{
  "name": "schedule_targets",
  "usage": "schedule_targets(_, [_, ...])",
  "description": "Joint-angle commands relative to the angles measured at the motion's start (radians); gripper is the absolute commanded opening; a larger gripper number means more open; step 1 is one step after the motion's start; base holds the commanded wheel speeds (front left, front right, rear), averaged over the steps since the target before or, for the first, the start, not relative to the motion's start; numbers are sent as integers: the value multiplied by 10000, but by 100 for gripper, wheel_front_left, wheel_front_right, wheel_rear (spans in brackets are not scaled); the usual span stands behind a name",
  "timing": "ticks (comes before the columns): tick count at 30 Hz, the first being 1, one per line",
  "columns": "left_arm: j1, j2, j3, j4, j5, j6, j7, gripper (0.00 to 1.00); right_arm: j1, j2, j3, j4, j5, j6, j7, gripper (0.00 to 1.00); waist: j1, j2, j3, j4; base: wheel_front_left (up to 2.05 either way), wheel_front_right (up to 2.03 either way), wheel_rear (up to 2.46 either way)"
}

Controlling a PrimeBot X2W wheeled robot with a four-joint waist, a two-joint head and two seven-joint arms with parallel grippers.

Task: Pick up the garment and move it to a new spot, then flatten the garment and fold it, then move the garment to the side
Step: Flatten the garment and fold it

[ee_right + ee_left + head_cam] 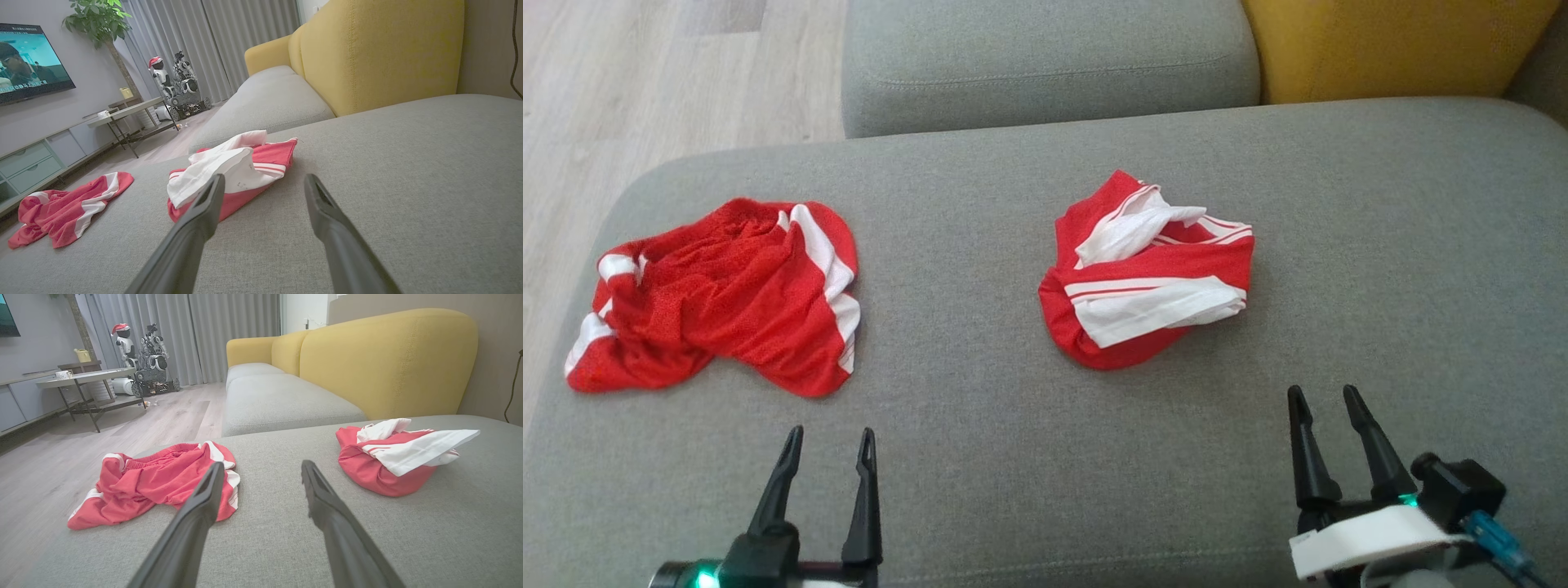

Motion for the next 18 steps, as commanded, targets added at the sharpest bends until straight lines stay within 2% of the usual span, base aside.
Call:
schedule_targets(1, [-418,-87,345,-245,92,-26,-78,100,-163,-9,321,-273,33,35,-46,100,1,-1,15,-19,0,0,0])
schedule_targets(13, [-571,21,321,-97,153,-132,-78,100,-166,-9,388,-294,53,35,-46,100,1,-1,114,-89,0,0,0])
schedule_targets(18, [-926,381,-125,3,594,-299,-78,100,-269,-9,458,-380,221,35,-46,100,1,-1,303,-344,0,0,0])
